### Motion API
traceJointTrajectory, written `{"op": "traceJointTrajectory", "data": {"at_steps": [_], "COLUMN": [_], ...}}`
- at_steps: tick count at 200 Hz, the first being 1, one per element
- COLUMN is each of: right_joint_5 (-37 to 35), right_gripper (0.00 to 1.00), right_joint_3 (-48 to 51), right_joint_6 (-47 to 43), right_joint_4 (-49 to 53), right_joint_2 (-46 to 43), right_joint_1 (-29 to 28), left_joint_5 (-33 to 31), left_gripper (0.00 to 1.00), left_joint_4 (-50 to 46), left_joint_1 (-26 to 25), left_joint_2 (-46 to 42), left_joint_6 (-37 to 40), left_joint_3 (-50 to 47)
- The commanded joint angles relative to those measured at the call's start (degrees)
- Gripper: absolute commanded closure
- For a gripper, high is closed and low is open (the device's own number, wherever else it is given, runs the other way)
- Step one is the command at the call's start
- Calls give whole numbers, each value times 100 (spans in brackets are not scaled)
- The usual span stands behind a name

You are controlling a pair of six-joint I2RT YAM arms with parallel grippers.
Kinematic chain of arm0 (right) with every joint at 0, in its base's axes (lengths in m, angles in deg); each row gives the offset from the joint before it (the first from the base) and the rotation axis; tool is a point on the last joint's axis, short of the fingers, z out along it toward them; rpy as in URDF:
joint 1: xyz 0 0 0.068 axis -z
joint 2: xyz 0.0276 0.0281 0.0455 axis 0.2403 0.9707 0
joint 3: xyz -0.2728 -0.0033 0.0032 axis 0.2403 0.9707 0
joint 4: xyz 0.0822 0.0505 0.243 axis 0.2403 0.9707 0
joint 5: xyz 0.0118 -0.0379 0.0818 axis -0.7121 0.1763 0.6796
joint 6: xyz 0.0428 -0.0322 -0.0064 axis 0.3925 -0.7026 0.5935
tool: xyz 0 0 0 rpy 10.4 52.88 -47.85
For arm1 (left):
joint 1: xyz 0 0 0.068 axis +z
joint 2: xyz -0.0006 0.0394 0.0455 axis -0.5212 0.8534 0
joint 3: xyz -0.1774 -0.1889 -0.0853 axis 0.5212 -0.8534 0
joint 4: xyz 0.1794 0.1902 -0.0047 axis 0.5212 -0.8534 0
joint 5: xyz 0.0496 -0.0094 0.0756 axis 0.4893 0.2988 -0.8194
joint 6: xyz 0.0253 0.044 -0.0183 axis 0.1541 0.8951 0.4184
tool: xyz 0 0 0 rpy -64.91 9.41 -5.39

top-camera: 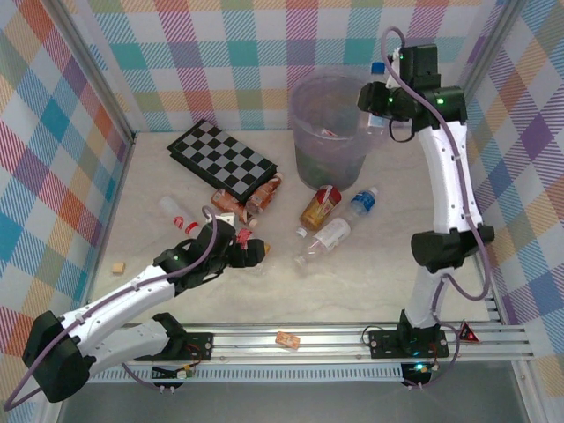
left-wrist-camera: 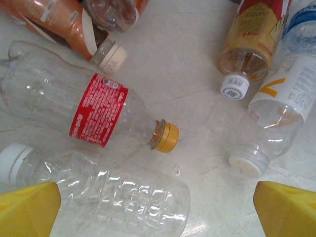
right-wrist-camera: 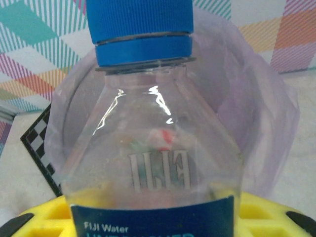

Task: Put the plastic bottles in the bin

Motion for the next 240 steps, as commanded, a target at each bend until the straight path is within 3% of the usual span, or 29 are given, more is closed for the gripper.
{"op": "traceJointTrajectory", "data": {"at_steps": [1, 8, 66, 144, 197, 240], "right_joint_5": [-141, -124, 91, -10, -70, -103], "right_gripper": [55, 58, 59, 53, 31, 25], "right_joint_3": [-428, -489, -635, -646, -634, -644], "right_joint_6": [-45, -33, 71, -172, -298, -343], "right_joint_4": [-310, -423, -871, -886, -783, -823], "right_joint_2": [426, 524, 1239, 1975, 2165, 2132], "right_joint_1": [10, 8, 13, 7, 6, 12], "left_joint_5": [133, 148, 90, 2, -6, -25], "left_gripper": [0, 0, 0, 0, 0, 0], "left_joint_4": [-218, -237, -420, -487, -506, -555], "left_joint_1": [50, 56, 50, 55, 51, 55], "left_joint_2": [-191, -243, -398, -401, -353, -401], "left_joint_6": [-99, -99, -134, -150, -143, -145], "left_joint_3": [-39, -35, -65, -31, 27, 27]}}
